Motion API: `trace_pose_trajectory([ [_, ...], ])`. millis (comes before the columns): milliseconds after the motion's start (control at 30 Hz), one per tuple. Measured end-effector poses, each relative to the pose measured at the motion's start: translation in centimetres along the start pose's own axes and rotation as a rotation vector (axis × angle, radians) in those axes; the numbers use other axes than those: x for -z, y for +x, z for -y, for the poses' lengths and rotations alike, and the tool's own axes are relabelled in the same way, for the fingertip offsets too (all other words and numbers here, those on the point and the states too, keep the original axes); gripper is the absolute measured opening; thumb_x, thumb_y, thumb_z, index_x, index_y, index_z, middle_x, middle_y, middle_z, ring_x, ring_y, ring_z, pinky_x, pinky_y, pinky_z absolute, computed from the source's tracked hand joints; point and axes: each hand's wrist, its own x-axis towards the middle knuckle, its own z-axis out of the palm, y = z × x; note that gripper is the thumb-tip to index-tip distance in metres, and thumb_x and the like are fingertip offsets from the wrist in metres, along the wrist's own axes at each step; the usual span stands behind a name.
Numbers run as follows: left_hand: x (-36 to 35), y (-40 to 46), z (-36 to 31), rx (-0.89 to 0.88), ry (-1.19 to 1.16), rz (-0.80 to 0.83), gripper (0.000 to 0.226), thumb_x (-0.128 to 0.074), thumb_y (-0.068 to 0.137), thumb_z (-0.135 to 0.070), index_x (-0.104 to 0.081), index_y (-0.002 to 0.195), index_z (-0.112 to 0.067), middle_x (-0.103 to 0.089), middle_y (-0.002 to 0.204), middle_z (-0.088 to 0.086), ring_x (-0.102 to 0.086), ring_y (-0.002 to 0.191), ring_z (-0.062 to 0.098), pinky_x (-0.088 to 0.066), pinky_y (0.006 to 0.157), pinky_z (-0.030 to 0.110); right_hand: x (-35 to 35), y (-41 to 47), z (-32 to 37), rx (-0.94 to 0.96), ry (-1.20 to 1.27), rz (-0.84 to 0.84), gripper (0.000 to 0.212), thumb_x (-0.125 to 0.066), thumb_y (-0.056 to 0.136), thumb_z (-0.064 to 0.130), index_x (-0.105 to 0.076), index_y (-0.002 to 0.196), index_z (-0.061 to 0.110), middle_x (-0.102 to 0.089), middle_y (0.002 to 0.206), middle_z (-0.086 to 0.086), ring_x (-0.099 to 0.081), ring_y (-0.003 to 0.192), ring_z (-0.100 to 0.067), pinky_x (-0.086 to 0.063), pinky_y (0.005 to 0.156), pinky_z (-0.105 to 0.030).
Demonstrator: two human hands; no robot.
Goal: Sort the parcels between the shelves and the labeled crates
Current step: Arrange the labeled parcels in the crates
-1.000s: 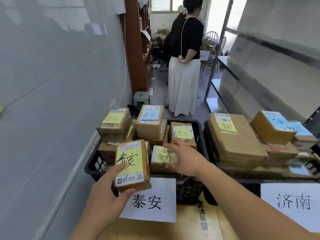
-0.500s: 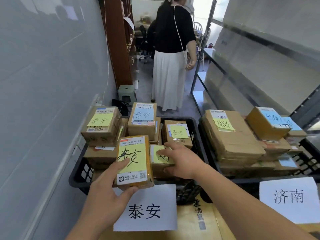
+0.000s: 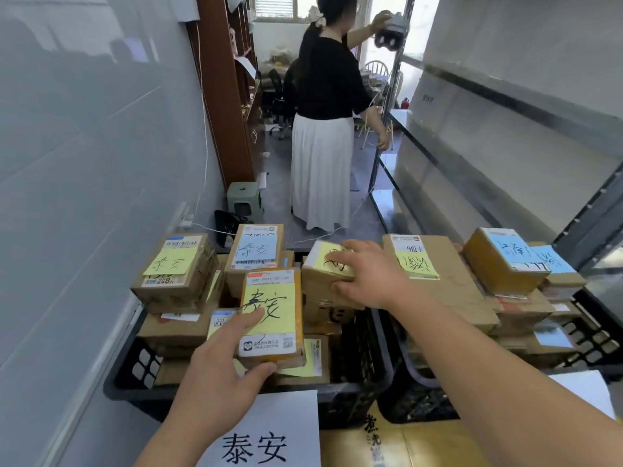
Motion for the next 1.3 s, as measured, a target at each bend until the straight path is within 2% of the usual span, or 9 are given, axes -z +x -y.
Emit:
trace_pose_trajectory([
  [67,-1.0,1.0,-0.1,0.008,0.042,0.048,0.075,-0.084,0.081,-0.029,-0.042,0.134,-0.062,-0.049,0.141,-0.024,-0.045,0.132,0.004,-0.043,0.11,0.034,-0.4,1.3,-0.7,0.024,0.014,0.018,0.063,-0.071,0.089,0.042,-0.049,0.148,0.039,-0.034,0.162,0.003,-0.026,0.147,-0.024,-0.032,0.114,-0.04],
  [167,-2.5,2.3,-0.1,-0.008,0.086,0.074,0.071,-0.08,0.085,-0.03,-0.039,0.131,-0.064,-0.037,0.146,-0.029,-0.033,0.138,0.0,-0.029,0.118,0.029,-1.2,3.2,-1.9,0.058,0.065,0.037,0.061,-0.073,0.089,0.037,-0.052,0.146,0.038,-0.036,0.157,0.006,-0.028,0.145,-0.021,-0.034,0.112,-0.038],
  [267,-4.0,3.1,0.3,-0.007,0.131,0.09,0.072,-0.078,0.087,-0.027,-0.034,0.129,-0.065,-0.035,0.149,-0.027,-0.031,0.136,-0.004,-0.026,0.116,0.021,-2.1,4.9,-3.2,0.107,0.1,0.064,0.061,-0.075,0.087,0.033,-0.054,0.144,0.036,-0.037,0.152,0.004,-0.031,0.142,-0.021,-0.034,0.115,-0.037],
  [533,-5.8,2.8,1.3,0.025,0.186,0.116,0.069,-0.077,0.088,-0.028,-0.033,0.13,-0.061,-0.037,0.141,-0.031,-0.037,0.131,-0.003,-0.035,0.113,0.024,-3.5,6.3,-4.9,0.195,0.144,0.074,0.06,-0.076,0.087,0.03,-0.052,0.141,0.034,-0.036,0.149,0.006,-0.034,0.139,-0.018,-0.04,0.11,-0.038],
  [767,-6.8,2.4,2.1,0.132,0.258,0.166,0.071,-0.072,0.091,-0.02,-0.034,0.144,-0.048,-0.027,0.162,-0.014,-0.023,0.15,0.008,-0.029,0.118,0.029,-3.3,5.8,-4.8,0.221,0.114,0.059,0.07,-0.076,0.083,0.034,-0.048,0.147,0.032,-0.038,0.154,0.005,-0.028,0.145,-0.022,-0.036,0.116,-0.044],
  [967,-7.8,3.0,1.0,0.16,0.377,0.138,0.064,-0.066,0.089,-0.014,-0.035,0.143,-0.029,-0.037,0.147,-0.004,-0.043,0.13,0.015,-0.042,0.099,0.025,-3.4,4.4,-4.5,0.23,0.093,0.043,0.075,-0.074,0.083,0.033,-0.044,0.151,0.035,-0.037,0.159,0.004,-0.024,0.15,-0.022,-0.026,0.123,-0.046],
  [1100,-8.0,2.3,0.3,0.215,0.408,0.11,0.072,-0.056,0.094,-0.014,-0.023,0.156,-0.028,-0.004,0.167,0.002,-0.012,0.153,0.022,-0.026,0.119,0.031,-3.4,3.2,-4.2,0.19,0.058,0.058,0.08,-0.073,0.087,0.034,-0.035,0.157,0.036,-0.03,0.164,0.002,-0.021,0.152,-0.023,-0.022,0.124,-0.041],
  [1200,-7.9,1.8,-0.1,0.146,0.428,0.105,0.077,-0.052,0.094,-0.012,-0.013,0.159,-0.029,0.012,0.168,-0.003,0.01,0.154,0.018,-0.014,0.123,0.031,-3.4,2.5,-3.5,0.167,0.03,0.076,0.083,-0.071,0.09,0.034,-0.027,0.16,0.035,-0.022,0.168,0.0,-0.016,0.154,-0.023,-0.017,0.125,-0.04],
  [1300,-7.7,1.5,-0.2,0.087,0.448,0.135,0.081,-0.05,0.095,-0.012,-0.007,0.16,-0.033,0.017,0.166,-0.009,0.019,0.153,0.015,-0.013,0.123,0.03,-3.5,2.4,-2.9,0.173,0.005,0.072,0.084,-0.068,0.091,0.034,-0.023,0.162,0.034,-0.018,0.169,0.0,-0.015,0.155,-0.023,-0.014,0.127,-0.044],
])
